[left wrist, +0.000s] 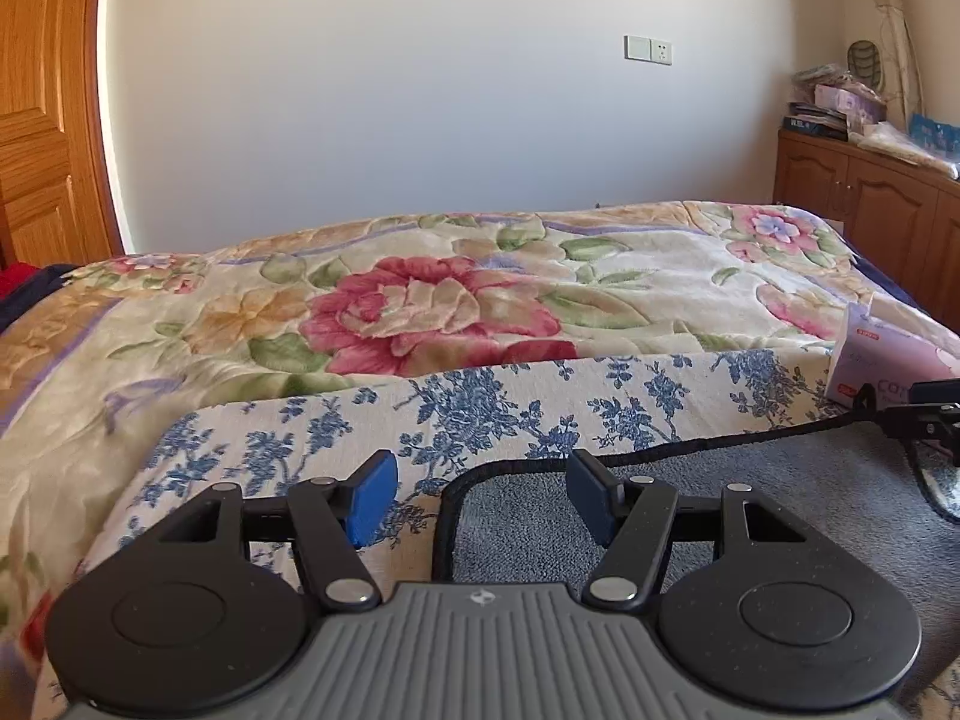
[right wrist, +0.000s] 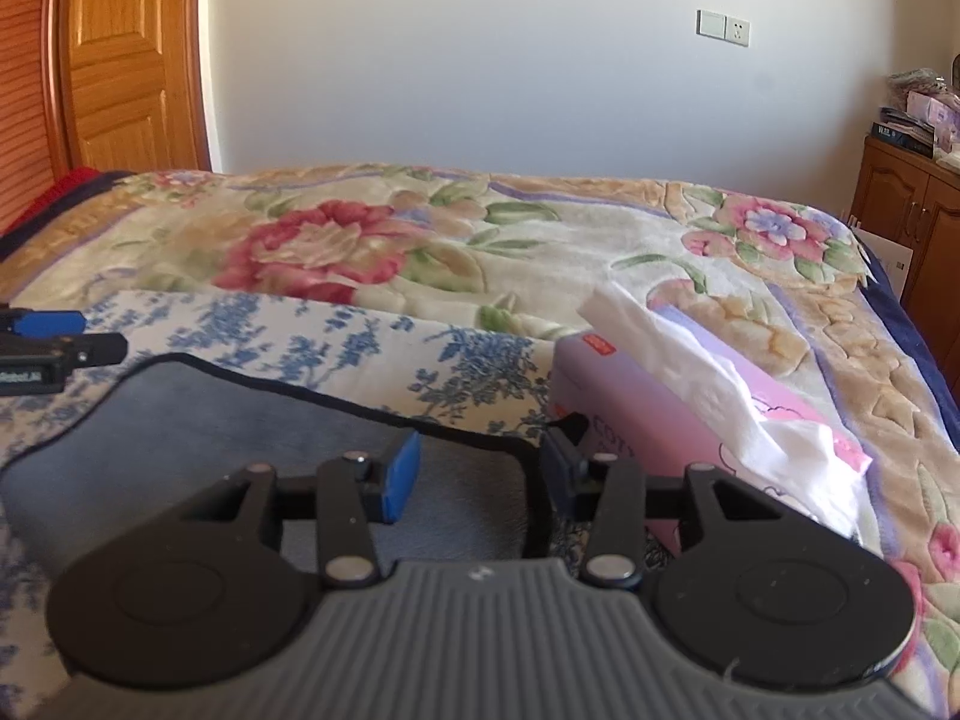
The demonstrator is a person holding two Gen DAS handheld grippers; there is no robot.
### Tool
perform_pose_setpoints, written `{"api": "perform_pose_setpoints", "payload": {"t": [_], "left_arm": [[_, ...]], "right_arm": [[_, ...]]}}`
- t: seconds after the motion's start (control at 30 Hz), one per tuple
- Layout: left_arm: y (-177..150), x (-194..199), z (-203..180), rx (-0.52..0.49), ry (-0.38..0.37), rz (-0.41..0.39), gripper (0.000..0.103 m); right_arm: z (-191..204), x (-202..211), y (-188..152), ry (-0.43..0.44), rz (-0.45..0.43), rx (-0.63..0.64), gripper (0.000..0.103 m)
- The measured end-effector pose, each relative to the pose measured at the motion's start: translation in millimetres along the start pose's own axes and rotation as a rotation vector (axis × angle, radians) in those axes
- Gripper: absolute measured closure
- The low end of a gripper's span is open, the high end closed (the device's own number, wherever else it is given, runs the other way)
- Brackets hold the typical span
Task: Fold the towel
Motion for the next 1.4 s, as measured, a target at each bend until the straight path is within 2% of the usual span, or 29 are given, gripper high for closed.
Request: {"api": "perform_pose_setpoints", "payload": {"t": [0.27, 0.5, 0.63, 1.03, 1.4], "left_arm": [[25, 43, 8, 0.009, 0.005, -0.022, 0.029], [48, 86, 15, 0.009, 0.001, -0.057, 0.018], [55, 106, 17, 0.027, -0.005, -0.063, 0.011], [57, 154, 15, -0.024, -0.01, -0.086, 0.005], [44, 181, 12, -0.027, -0.028, -0.071, 0.004]], "right_arm": [[24, 47, 11, 0.018, -0.034, -0.017, 0.042], [37, 80, 18, 0.003, -0.061, -0.022, 0.037], [44, 98, 23, -0.004, -0.077, -0.015, 0.026], [58, 134, 25, -0.002, -0.125, -0.03, 0.026], [69, 153, 11, -0.005, -0.112, -0.028, 0.024]]}}
Point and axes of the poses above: each gripper's, at about its wrist camera, not at the fingertips, and x roughly against the way its jaws point, z to its left, y to its top, the point moved 9 cm from there along -x, roughly the way its jaws point, and after that the axes turned 10 degrees about y, right-handed, at the moved point
